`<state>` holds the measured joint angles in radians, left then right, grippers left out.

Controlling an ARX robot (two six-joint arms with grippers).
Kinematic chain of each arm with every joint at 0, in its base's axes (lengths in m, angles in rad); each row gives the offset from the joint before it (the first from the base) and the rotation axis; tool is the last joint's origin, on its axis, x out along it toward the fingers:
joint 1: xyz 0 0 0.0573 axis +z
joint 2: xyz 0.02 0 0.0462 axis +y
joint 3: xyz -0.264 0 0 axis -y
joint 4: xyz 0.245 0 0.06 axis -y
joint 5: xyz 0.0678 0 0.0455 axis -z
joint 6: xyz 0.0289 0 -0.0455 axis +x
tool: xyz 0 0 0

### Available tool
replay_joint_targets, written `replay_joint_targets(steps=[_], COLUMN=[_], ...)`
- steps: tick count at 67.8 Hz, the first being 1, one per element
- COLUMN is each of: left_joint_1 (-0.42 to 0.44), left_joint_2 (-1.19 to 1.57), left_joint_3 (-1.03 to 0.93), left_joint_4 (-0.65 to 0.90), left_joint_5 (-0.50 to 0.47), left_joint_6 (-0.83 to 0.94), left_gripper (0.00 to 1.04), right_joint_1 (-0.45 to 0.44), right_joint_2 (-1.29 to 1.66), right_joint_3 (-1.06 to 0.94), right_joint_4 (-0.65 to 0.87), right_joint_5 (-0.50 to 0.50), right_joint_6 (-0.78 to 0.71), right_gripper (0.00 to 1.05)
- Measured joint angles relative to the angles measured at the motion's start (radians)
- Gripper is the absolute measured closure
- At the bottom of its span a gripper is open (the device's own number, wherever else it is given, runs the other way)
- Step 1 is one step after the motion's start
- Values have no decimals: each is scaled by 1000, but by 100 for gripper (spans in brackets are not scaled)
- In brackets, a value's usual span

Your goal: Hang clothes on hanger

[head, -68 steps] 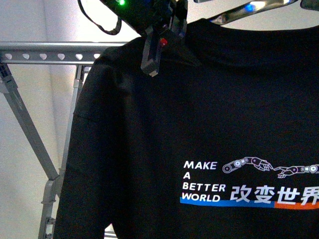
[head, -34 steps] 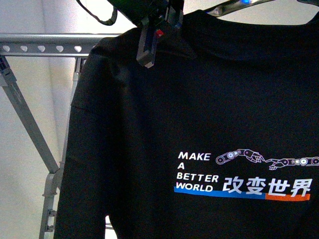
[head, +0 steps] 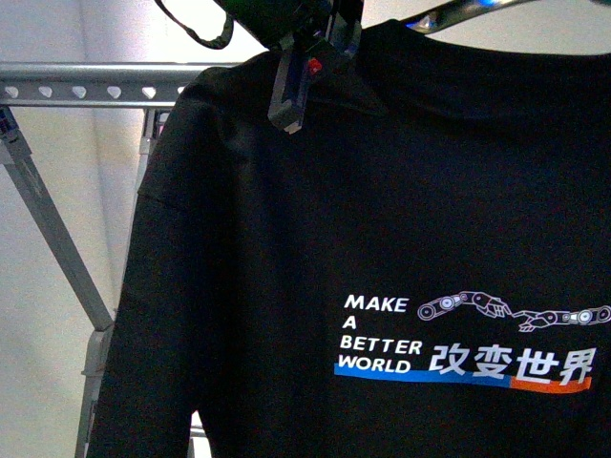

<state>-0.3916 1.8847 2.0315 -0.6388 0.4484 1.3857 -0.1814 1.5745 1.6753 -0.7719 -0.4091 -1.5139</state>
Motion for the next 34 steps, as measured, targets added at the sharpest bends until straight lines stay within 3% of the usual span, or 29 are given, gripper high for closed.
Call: replay_joint_targets(steps=[7, 34], left_joint_1=[-1, 0], left_joint_2=[0, -8], left_joint_3=[0, 0], left_joint_4=[0, 4], left_joint_5=[13, 19], left_joint_6=[-10, -18], left_gripper=[88, 34], right_joint_1=[-9, -22], right_joint_2=[-17, -56], right_joint_3=[-13, -124], right_joint_4=[-16, -61], right_joint_5=[-2, -4], right_joint_6=[-44, -54], right_gripper=[97, 97])
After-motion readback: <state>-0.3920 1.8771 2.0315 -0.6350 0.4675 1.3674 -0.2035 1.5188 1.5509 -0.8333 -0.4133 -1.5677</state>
